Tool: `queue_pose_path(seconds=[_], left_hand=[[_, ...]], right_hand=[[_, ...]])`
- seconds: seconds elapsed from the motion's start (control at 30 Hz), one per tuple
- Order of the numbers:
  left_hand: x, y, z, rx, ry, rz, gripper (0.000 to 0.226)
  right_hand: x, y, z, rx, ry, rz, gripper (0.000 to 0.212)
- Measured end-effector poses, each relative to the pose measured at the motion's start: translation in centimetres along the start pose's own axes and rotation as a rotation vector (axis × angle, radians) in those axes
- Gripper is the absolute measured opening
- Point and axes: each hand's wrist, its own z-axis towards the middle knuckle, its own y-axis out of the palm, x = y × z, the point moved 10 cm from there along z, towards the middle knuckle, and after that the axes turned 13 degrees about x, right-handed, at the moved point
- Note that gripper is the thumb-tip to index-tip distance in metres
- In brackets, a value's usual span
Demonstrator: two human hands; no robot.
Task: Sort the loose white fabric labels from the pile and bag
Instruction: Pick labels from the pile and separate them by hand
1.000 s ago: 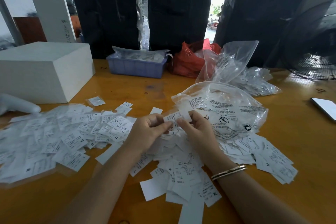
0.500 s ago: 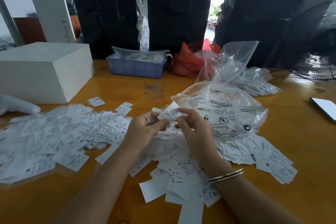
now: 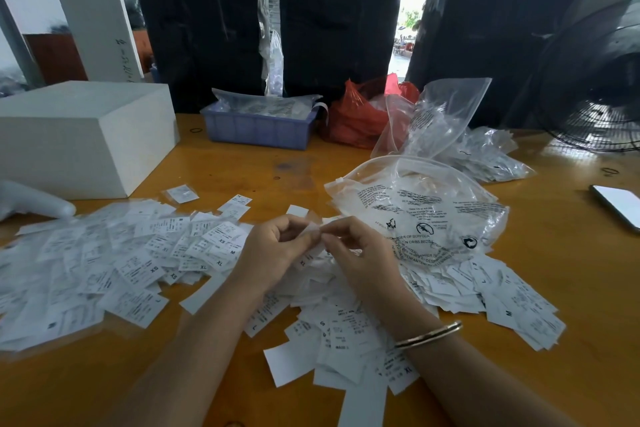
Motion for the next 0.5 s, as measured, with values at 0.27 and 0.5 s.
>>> queue_pose_path(seconds=[0.27, 0.5], left_hand=[[0.7, -5.7, 1.5, 0.358, 0.116, 0.348, 0.003], [1.2, -8.8, 1.6, 0.6, 0.253, 0.92, 0.03]], right_hand=[[0.6, -4.5, 4.3, 0.251, 0.004, -0.134, 0.012], [4.7, -9.8, 11.2, 0.284, 0.002, -0.718, 0.027]])
